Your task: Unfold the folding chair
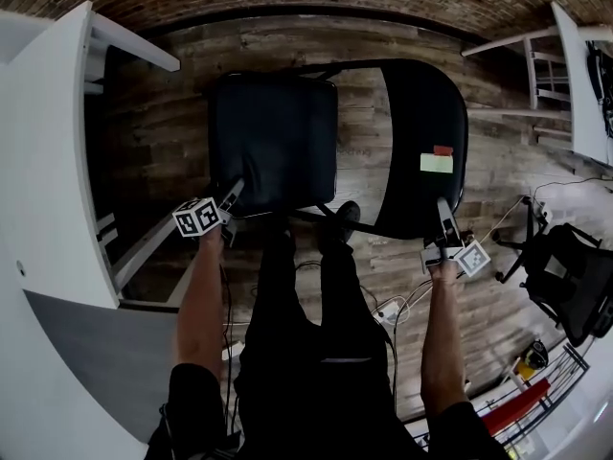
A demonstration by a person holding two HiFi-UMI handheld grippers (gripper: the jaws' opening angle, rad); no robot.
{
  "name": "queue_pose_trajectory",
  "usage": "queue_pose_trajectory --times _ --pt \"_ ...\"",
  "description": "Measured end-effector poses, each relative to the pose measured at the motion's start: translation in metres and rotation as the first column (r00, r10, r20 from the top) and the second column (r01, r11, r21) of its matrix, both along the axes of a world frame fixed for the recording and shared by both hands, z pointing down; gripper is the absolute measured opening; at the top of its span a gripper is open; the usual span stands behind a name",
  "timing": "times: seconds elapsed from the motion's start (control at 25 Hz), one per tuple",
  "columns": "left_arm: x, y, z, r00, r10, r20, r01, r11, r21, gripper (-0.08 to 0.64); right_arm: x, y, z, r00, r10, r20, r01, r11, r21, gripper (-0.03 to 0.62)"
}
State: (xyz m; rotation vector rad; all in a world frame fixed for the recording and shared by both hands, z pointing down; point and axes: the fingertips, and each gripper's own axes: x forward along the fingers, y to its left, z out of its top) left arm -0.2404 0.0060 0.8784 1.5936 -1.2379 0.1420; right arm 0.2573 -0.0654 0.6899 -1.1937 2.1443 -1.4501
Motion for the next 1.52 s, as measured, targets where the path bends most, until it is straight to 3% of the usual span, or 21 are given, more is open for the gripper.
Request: queue_pose_trajectory --times 0.16,0.48,0.8,0.88,1.08,1.24,1.36,1.44,1.52 --pt "-0.009 0.004 0.008 1.0 -0.006 -0.004 0.006 1.0 0.016 0.319 -0.004 0.001 0.01 1.0 -0.01 0.009 0.01 1.0 -0.007 0.08" --pt "-0.035 0.008 0.02 0.995 0.03 0.094 -0.031 1.0 0.007 0.354 -0.022 0.006 0.018 0.999 -0.009 0.036 0.01 1.0 -0.011 0.08" --pt "-0.044 0.004 0.018 0.971 0.132 0.197 -0.135 0.991 -0.001 0.38 -0.029 0.006 0.015 0.999 0.0 0.041 0.0 1.0 0.011 0.08" --pt "-0.047 0.005 0.015 0.968 0.119 0.219 -0.121 0.993 -0.008 0.38 -0.029 0.007 0.015 0.999 0.002 0.037 -0.002 1.0 0.013 0.08" --pt "-0.06 0.009 -0.011 0.966 -0.006 0.257 -0.003 0.999 0.032 0.379 -0.029 0.008 0.015 1.0 0.002 0.024 -0.002 1.0 0.018 0.08" --pt "-0.04 0.01 -0.037 0.954 -0.035 0.297 0.013 0.997 0.076 0.379 -0.03 0.007 0.015 1.0 0.003 0.022 -0.003 1.0 0.025 0.08" --pt "0.003 0.009 -0.057 0.934 0.036 0.355 -0.077 0.992 0.101 0.376 -0.032 0.008 0.015 1.0 0.002 0.026 -0.003 1.0 0.027 0.08" --pt "0.062 0.006 -0.07 0.949 0.13 0.289 -0.172 0.977 0.124 0.376 -0.036 0.009 0.012 1.0 -0.011 0.029 0.01 0.999 0.037 0.08" --pt "0.137 0.005 -0.086 0.959 0.247 0.142 -0.268 0.95 0.159 0.376 -0.043 0.011 0.008 0.999 -0.017 0.035 0.015 0.999 0.047 0.081"
